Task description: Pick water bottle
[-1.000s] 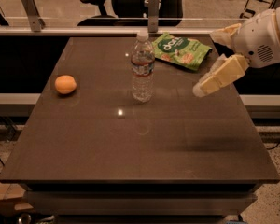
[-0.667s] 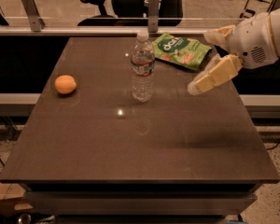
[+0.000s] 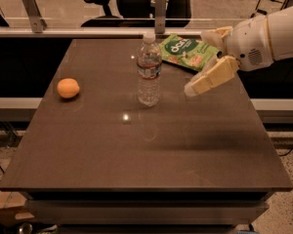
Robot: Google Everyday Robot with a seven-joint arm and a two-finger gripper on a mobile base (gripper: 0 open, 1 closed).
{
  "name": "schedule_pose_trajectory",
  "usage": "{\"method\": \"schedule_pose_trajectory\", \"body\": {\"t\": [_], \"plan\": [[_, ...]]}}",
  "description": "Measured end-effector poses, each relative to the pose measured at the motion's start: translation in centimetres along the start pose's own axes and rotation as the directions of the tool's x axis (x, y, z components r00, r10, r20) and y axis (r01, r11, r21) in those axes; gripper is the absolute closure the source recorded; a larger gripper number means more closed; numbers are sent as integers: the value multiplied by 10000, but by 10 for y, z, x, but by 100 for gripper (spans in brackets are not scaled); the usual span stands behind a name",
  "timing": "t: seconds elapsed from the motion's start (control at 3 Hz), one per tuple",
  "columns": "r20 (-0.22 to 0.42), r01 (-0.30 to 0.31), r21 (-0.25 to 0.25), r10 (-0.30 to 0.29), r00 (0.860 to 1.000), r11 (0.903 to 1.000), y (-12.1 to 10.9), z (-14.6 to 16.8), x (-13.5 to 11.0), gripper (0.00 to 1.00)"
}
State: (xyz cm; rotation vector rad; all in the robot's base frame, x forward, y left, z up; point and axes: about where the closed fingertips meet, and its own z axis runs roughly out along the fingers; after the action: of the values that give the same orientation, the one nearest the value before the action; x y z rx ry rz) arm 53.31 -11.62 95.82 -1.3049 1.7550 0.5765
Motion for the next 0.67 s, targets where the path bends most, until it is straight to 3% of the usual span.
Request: {"method": "schedule_pose_trajectory", "body": {"t": [0.67], "plan": [[263,350,-584,-335,9991,9977,7,31,-9,0]]}}
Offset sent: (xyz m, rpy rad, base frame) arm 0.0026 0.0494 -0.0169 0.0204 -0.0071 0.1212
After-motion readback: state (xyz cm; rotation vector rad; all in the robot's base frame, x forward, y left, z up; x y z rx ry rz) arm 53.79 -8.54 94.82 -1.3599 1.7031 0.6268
